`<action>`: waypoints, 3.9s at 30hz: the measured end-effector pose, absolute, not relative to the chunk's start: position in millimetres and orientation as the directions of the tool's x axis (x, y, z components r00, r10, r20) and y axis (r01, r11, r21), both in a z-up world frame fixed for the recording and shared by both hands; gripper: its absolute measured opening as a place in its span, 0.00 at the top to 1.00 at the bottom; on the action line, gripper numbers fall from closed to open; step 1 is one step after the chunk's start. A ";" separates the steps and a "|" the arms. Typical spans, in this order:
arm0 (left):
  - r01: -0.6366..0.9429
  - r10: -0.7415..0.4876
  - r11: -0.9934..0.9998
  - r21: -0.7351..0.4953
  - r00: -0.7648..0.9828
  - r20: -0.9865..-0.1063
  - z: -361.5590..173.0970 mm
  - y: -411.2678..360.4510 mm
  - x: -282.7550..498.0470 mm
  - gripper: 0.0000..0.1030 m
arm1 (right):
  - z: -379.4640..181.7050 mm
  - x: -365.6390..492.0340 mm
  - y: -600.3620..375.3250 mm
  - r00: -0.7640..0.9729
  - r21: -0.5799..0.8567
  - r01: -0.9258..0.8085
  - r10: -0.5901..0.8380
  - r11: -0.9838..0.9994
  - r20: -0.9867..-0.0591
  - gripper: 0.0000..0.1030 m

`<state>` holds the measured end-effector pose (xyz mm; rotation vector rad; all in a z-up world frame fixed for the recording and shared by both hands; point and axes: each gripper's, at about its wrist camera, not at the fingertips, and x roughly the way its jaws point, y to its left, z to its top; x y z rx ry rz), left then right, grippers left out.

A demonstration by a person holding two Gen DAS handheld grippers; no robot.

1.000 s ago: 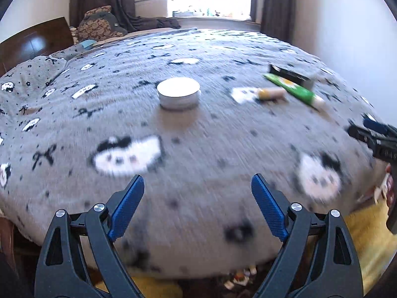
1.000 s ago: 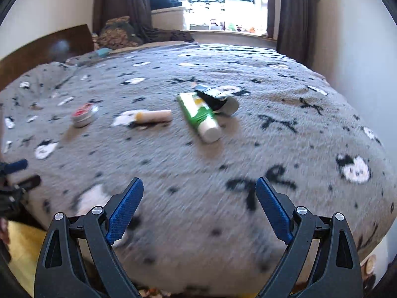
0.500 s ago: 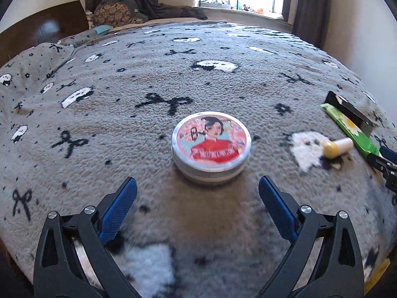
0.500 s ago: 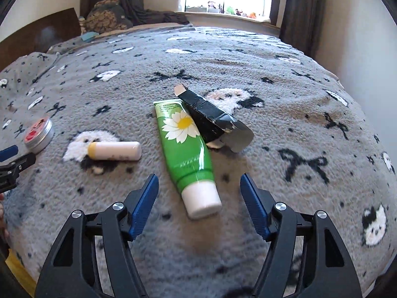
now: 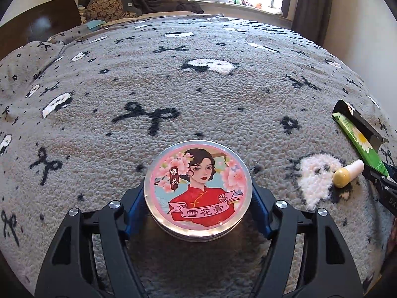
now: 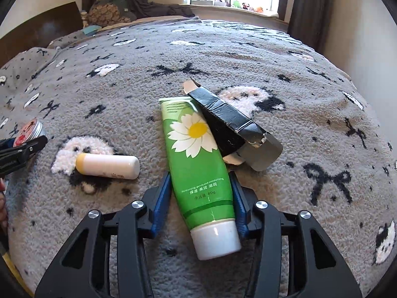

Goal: Collect trash
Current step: 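Grasp the round pink-lid tin with the left tool while the right tool grasps the green tube, then lower both tools to the bin and open them to drop the tin and tube, then grasp the yellow-capped white tube with the left tool while the right tool grasps the black box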

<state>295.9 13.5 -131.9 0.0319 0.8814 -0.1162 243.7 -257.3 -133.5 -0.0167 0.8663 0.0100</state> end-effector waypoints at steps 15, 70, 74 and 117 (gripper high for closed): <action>0.234 -0.169 0.972 -0.011 0.668 -0.725 -109.7 -1.7 210.5 0.35 | -108.6 153.7 -247.6 0.706 0.019 -0.126 0.104 0.992 -0.701 0.58; 0.360 -0.177 0.929 -0.091 0.214 -0.961 -319.6 -21.3 -7.8 0.35 | -282.0 -29.9 -153.5 0.341 0.216 -0.282 0.308 0.935 -0.888 0.82; 0.368 -0.168 0.926 -0.090 0.186 -0.968 -330.5 -24.5 -12.0 0.29 | -277.8 -27.1 -150.1 0.350 0.197 -0.274 0.288 0.941 -0.892 0.80; 0.400 -0.288 0.915 -0.056 0.550 -0.784 -113.2 -22.0 76.2 0.08 | -73.4 63.2 -287.5 0.756 -0.017 -0.053 0.028 0.998 -0.654 0.04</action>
